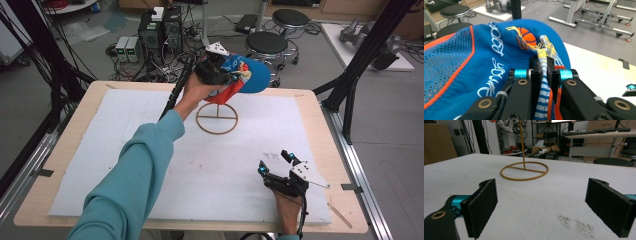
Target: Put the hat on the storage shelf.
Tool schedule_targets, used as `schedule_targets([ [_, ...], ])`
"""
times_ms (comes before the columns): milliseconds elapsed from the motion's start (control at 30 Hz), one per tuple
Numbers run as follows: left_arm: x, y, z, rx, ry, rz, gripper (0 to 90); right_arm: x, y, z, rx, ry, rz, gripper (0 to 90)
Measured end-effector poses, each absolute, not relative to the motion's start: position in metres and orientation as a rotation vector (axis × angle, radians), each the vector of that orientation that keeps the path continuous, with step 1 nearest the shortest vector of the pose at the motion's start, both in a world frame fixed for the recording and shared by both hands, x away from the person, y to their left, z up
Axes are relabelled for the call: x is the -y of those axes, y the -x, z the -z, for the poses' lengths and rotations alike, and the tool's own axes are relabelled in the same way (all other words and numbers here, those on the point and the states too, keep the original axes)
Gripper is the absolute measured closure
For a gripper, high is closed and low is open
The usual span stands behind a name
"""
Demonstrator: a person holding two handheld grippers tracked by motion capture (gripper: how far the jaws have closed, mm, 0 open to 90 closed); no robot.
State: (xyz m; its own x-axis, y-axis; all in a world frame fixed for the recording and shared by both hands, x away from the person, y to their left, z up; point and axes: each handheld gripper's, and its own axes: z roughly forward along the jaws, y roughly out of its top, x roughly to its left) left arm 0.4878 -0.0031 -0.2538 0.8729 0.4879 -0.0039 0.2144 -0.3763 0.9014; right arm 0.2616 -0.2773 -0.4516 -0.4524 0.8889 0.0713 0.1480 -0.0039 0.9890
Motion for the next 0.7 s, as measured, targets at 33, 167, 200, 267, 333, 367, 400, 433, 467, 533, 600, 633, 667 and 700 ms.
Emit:
schedule_targets([
  [33,0.003,-0.487,0.254,-0.514,-1.969,-0.317,85.2,0.277,-0.262,0.452,-1.651,-1.081,-1.51,9.8],
  [167,0.005,-0.485,0.257,-0.511,-1.988,-0.325,85.3,0.277,-0.262,0.452,-1.65,-1.083,-1.512,9.8],
  [200,0.005,-0.485,0.258,-0.51,-1.997,-0.325,85.4,0.277,-0.262,0.452,-1.65,-1.083,-1.512,9.8],
  [267,0.006,-0.483,0.261,-0.504,-2.011,-0.334,85.4,0.277,-0.262,0.452,-1.65,-1.083,-1.512,9.8],
  [333,0.007,-0.481,0.264,-0.503,-2.023,-0.34,85.5,0.277,-0.262,0.452,-1.65,-1.083,-1.513,9.8],
  [367,0.008,-0.48,0.265,-0.501,-2.03,-0.34,85.5,0.277,-0.262,0.452,-1.65,-1.082,-1.512,9.8],
  [400,0.008,-0.479,0.266,-0.497,-2.041,-0.344,85.7,0.277,-0.261,0.452,-1.65,-1.084,-1.514,9.8],
  [433,0.009,-0.479,0.268,-0.494,-2.038,-0.348,85.8,0.277,-0.261,0.452,-1.65,-1.083,-1.513,9.8],
  [467,0.008,-0.478,0.268,-0.493,-2.039,-0.353,85.6,0.277,-0.261,0.452,-1.648,-1.084,-1.514,9.8],
  [533,0.008,-0.477,0.269,-0.495,-2.038,-0.348,85.6,0.277,-0.261,0.452,-1.648,-1.085,-1.518,9.8],
  [600,0.007,-0.476,0.269,-0.497,-2.039,-0.344,85.2,0.278,-0.261,0.452,-1.649,-1.091,-1.522,9.8],
  [633,0.007,-0.475,0.269,-0.498,-2.034,-0.343,84.9,0.278,-0.261,0.452,-1.645,-1.083,-1.52,9.8],
  [667,0.006,-0.475,0.269,-0.499,-2.03,-0.34,84.2,0.278,-0.261,0.452,-1.647,-1.084,-1.521,9.8],
  [700,0.005,-0.475,0.269,-0.493,-2.028,-0.332,83.4,0.278,-0.261,0.452,-1.646,-1.085,-1.521,9.8],
])
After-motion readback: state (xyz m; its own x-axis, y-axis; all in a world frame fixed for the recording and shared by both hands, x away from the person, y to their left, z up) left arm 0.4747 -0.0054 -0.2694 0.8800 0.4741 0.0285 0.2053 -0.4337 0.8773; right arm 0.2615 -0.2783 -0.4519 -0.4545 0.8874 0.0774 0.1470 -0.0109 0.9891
